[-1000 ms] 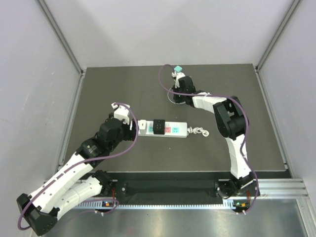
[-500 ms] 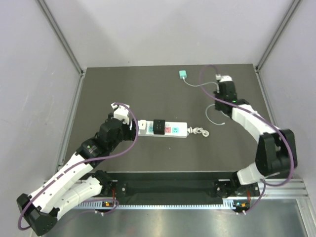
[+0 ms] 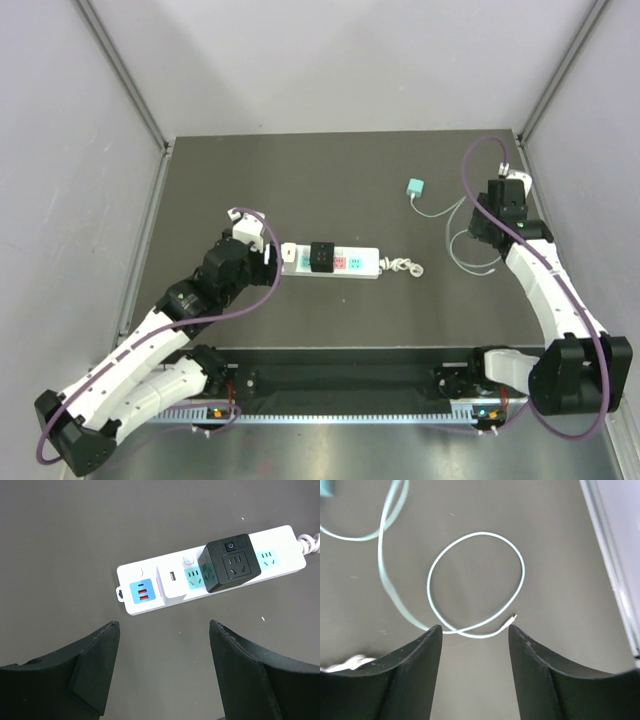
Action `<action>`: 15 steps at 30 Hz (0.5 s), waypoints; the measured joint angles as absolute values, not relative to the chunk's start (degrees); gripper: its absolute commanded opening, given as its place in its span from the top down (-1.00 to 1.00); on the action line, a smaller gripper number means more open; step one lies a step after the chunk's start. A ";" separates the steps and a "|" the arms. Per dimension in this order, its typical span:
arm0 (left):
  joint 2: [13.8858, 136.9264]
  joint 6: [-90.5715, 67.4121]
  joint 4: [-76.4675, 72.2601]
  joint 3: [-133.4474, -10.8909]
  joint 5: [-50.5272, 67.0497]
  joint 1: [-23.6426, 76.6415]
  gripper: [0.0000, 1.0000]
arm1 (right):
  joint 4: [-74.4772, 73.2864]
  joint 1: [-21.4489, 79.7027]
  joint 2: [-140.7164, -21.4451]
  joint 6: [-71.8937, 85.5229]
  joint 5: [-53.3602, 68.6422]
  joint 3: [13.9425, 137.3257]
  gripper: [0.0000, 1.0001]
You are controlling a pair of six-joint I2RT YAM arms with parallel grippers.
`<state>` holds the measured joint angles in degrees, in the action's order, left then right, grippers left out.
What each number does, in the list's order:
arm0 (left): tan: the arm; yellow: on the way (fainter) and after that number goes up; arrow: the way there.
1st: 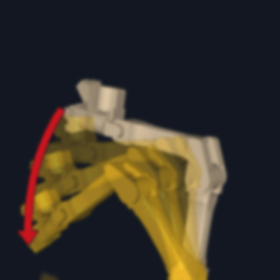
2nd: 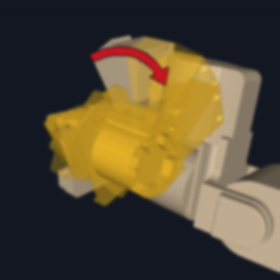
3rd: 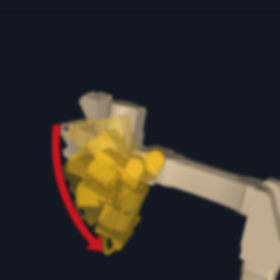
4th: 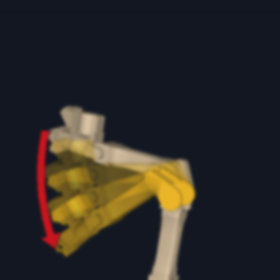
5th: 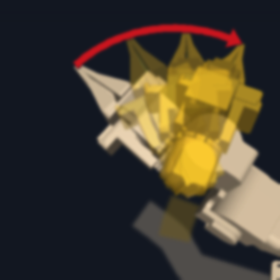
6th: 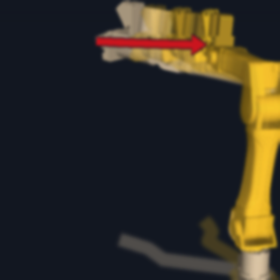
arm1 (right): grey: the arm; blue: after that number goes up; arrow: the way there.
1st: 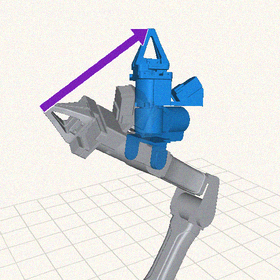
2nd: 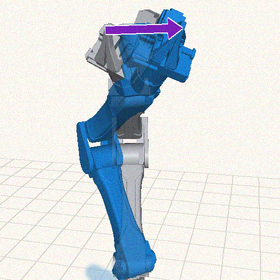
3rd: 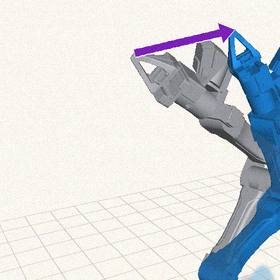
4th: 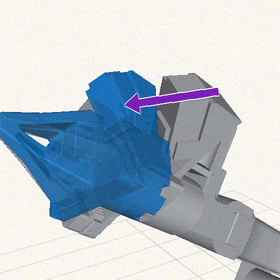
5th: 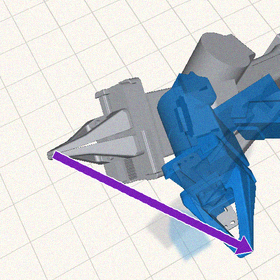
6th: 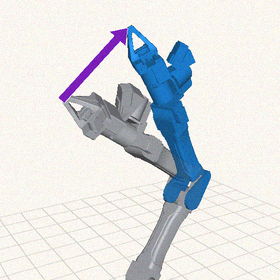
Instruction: Insert the plug
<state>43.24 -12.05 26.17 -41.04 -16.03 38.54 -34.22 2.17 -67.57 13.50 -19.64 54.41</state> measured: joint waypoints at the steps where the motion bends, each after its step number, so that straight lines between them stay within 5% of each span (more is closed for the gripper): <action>1: 43.13 -12.08 26.20 -41.04 -16.08 38.54 -0.55 | -34.17 2.48 -67.20 14.31 -19.14 54.68 -0.20; 15: 41.50 -12.12 26.48 -41.04 -17.96 38.54 -0.56 | -23.07 17.34 -79.75 21.69 -18.39 62.43 -0.47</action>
